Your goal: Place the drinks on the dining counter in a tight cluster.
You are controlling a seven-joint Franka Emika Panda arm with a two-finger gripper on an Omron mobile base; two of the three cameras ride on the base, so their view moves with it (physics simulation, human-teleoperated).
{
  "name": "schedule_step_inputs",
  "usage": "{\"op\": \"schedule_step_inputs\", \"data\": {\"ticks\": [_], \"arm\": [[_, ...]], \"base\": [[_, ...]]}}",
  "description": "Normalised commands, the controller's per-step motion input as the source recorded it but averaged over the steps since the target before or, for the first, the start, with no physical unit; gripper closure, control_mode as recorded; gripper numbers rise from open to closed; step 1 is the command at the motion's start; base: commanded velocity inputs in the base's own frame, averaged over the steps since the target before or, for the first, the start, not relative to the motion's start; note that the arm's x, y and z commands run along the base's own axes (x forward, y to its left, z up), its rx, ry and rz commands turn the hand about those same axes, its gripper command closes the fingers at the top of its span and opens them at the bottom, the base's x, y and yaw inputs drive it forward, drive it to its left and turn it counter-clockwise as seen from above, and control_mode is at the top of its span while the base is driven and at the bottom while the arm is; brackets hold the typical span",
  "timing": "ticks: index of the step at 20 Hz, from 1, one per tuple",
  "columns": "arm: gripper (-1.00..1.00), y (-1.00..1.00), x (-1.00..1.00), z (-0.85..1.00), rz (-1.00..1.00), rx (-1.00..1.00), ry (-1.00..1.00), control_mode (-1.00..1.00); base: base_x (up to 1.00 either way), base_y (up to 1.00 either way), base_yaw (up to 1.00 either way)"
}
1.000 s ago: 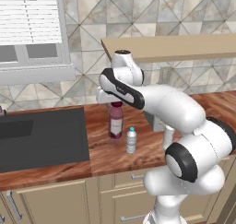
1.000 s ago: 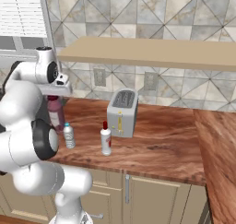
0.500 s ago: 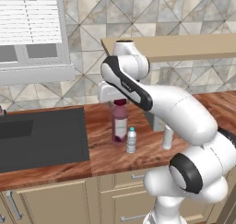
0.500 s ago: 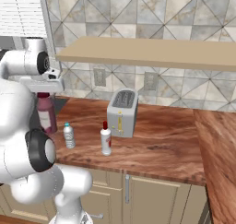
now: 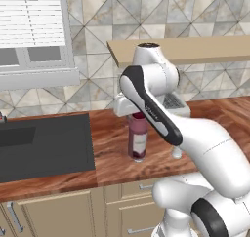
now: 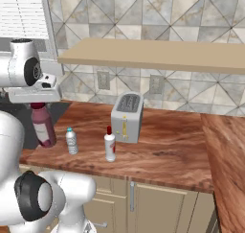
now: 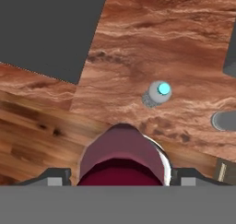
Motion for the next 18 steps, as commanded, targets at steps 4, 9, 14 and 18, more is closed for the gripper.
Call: {"op": "schedule_step_inputs", "data": {"ticks": [4,9,14,18], "arm": [[1.0,-0.47,-0.47,0.41,0.0,0.0,0.06,-1.0],[1.0,-0.5,-0.16,0.1,0.0,0.0,0.07,-1.0],[1.0,-0.51,-0.01,0.0,-0.02,0.0,0.0,-1.0],[1.0,-0.48,0.0,0.01,-0.09,0.0,0.0,-1.0]], "base": [[0.0,0.0,0.0],[0.0,0.0,0.0],[0.0,0.0,0.0],[0.0,0.0,0.0]]}}
